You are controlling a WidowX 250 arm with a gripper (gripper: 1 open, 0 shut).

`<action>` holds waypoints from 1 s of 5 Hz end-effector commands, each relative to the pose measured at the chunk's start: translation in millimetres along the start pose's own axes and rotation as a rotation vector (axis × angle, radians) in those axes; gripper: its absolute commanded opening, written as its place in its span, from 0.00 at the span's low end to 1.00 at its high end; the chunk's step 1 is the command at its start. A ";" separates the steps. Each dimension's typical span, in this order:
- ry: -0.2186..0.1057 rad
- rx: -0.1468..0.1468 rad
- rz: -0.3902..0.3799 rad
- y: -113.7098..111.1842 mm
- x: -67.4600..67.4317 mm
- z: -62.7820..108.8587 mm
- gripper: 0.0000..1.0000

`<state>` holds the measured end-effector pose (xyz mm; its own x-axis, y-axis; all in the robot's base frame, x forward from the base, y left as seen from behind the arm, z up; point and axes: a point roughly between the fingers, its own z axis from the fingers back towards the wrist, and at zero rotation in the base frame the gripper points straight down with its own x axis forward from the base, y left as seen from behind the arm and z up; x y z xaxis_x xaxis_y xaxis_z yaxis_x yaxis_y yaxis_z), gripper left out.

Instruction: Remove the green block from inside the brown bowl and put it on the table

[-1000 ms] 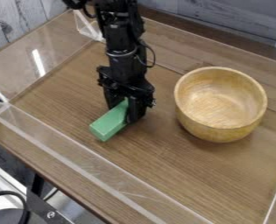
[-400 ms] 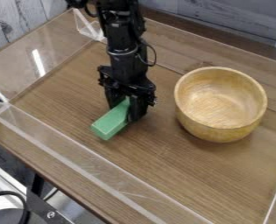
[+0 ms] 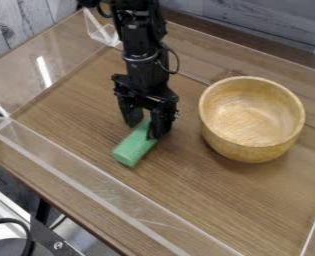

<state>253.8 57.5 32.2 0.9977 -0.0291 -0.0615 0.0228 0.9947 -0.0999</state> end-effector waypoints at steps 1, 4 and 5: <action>-0.088 0.012 0.001 2.3 10.0 34.7 1.00; -0.158 0.024 -0.001 0.1 -1.1 90.2 1.00; -0.135 0.031 -0.010 0.0 -4.0 78.4 1.00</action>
<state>249.7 64.3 98.0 0.9994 -0.0215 0.0258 0.0237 0.9958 -0.0879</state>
